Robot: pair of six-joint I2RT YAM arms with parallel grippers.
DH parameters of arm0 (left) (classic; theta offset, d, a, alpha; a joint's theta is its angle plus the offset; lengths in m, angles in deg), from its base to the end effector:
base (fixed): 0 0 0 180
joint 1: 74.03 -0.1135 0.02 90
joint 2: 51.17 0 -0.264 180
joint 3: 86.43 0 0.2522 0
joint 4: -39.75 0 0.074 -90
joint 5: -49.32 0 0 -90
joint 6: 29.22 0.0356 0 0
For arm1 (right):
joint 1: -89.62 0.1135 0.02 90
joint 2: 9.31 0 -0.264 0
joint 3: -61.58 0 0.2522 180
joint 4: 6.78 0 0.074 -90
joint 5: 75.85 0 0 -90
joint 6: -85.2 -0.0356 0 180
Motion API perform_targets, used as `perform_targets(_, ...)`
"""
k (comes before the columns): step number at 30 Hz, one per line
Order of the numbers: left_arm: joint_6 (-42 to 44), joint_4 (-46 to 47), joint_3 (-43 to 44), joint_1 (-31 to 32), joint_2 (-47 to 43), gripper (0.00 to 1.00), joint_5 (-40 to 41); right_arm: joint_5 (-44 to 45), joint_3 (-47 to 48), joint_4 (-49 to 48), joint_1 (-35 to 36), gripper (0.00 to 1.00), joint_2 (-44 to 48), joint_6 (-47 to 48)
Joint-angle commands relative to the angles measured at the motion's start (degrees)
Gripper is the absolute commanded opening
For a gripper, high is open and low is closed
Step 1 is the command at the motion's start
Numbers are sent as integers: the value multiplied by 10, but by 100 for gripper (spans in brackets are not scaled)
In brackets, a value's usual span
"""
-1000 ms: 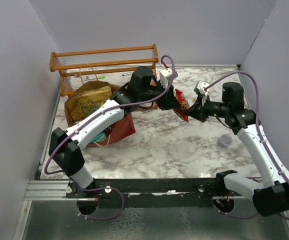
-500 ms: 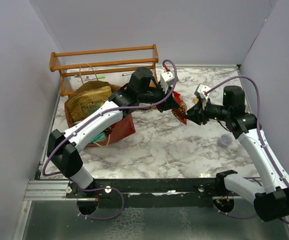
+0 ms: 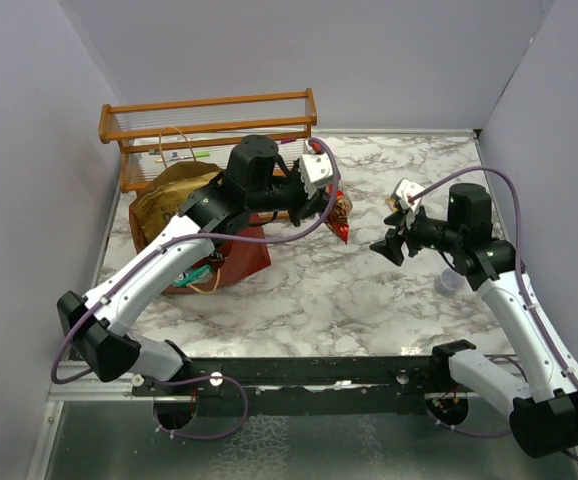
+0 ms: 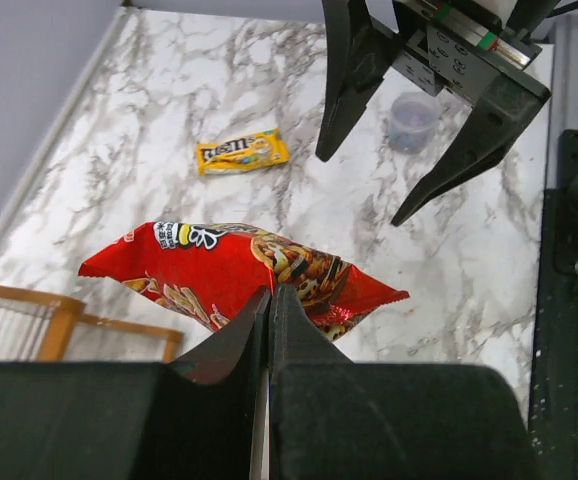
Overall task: Place the snacks into the paper bag
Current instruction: Place the snack in the paper bag.
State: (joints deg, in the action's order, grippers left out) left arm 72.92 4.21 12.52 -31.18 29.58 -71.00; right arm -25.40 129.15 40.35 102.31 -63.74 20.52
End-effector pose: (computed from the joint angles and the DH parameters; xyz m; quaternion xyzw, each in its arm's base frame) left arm 0.2203 -0.2288 0.4216 0.4964 0.6182 -0.3546 0.4956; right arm 0.1864 0.0652 0.3289 -0.4208 0.7338 0.2483 0.4720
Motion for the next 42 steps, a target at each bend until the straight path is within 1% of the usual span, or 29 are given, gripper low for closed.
perform_targets(1,105,-67,29,-8,-46,0,77,47,-25,-23,2,71,-13,27)
perform_targets(4,144,-97,32,-21,-71,0,103,49,-42,-35,2,73,-23,28)
perform_targets(8,171,-130,40,-51,-104,0,111,48,-63,-58,2,73,-21,19)
perform_targets(15,170,-186,82,-127,-162,0,100,72,-87,-77,2,73,-1,18)
perform_targets(19,172,-227,113,-166,-191,0,115,75,-93,-78,2,73,4,20)
perform_targets(22,187,-259,123,-187,-211,0,159,77,-93,-77,2,73,5,20)
perform_targets(26,207,-299,128,-210,-230,0,255,81,-95,-79,2,73,5,21)
perform_targets(28,201,-314,128,-224,-234,0,294,84,-96,-80,2,73,5,21)
perform_targets(30,181,-324,121,-245,-236,0,310,85,-97,-80,2,73,3,20)
perform_targets(32,151,-333,110,-265,-235,0,306,86,-97,-80,2,73,0,20)
perform_targets(35,105,-340,83,-296,-236,0,276,90,-96,-80,2,73,-2,20)
perform_targets(38,81,-339,50,-319,-237,0,248,93,-97,-81,2,73,1,20)
perform_targets(42,63,-332,13,-337,-236,0,234,95,-99,-80,2,73,4,21)
